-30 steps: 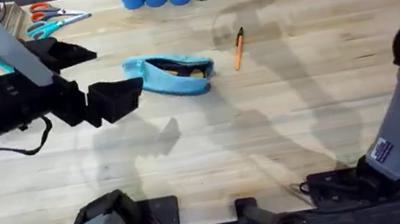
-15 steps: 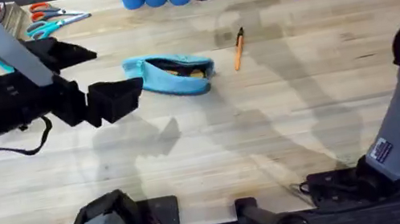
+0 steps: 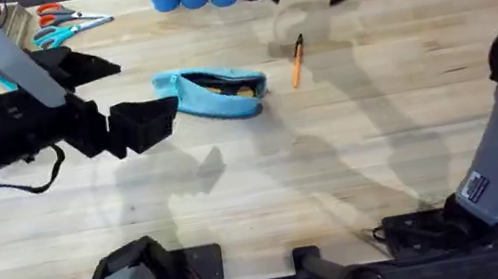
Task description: Unzip the bag, pick up the pens from the table one at a time and place them inside, then zip the bag closed.
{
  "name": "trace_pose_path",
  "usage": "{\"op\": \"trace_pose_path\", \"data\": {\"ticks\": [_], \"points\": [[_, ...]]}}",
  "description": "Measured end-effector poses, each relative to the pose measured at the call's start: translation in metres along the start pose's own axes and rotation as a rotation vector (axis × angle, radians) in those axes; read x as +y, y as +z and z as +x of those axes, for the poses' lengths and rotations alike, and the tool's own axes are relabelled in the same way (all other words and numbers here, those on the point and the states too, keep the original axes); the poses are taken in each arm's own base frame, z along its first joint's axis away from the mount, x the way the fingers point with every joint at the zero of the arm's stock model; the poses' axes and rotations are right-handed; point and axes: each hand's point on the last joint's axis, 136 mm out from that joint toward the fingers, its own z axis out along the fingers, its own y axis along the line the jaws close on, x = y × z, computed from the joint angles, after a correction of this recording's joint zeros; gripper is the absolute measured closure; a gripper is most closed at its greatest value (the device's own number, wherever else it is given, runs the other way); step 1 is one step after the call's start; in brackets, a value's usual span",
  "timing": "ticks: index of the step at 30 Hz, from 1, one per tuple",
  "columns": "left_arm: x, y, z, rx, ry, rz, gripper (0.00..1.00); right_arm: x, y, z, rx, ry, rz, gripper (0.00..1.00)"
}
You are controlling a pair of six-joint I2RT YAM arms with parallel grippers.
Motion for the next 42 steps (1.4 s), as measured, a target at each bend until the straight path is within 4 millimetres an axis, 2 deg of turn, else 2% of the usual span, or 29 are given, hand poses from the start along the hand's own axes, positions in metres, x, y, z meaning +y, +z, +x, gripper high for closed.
{"op": "trace_pose_path", "data": {"ticks": [5,11,22,27,33,38,40,42], "points": [[0.0,0.0,0.0,0.0,0.0,0.0,0.007,-0.005,0.029,0.014,0.039,0.029,0.03,0.005],[0.0,0.0,0.0,0.0,0.0,0.0,0.007,-0.005,0.054,0.031,0.093,0.072,0.019,0.005],[0.0,0.0,0.0,0.0,0.0,0.0,0.007,-0.008,0.089,0.056,0.15,0.141,0.017,0.005],[0.0,0.0,0.0,0.0,0.0,0.0,0.008,-0.011,0.106,0.074,0.199,0.166,0.012,0.005],[0.0,0.0,0.0,0.0,0.0,0.0,0.008,-0.015,0.117,0.087,0.235,0.196,0.029,0.006],[0.0,0.0,0.0,0.0,0.0,0.0,0.008,-0.018,0.118,0.088,0.239,0.203,0.041,0.218],[0.0,0.0,0.0,0.0,0.0,0.0,0.008,-0.02,0.118,0.089,0.24,0.203,0.047,0.248],[0.0,0.0,0.0,0.0,0.0,0.0,0.008,-0.022,0.119,0.09,0.24,0.202,0.057,0.346]]}}
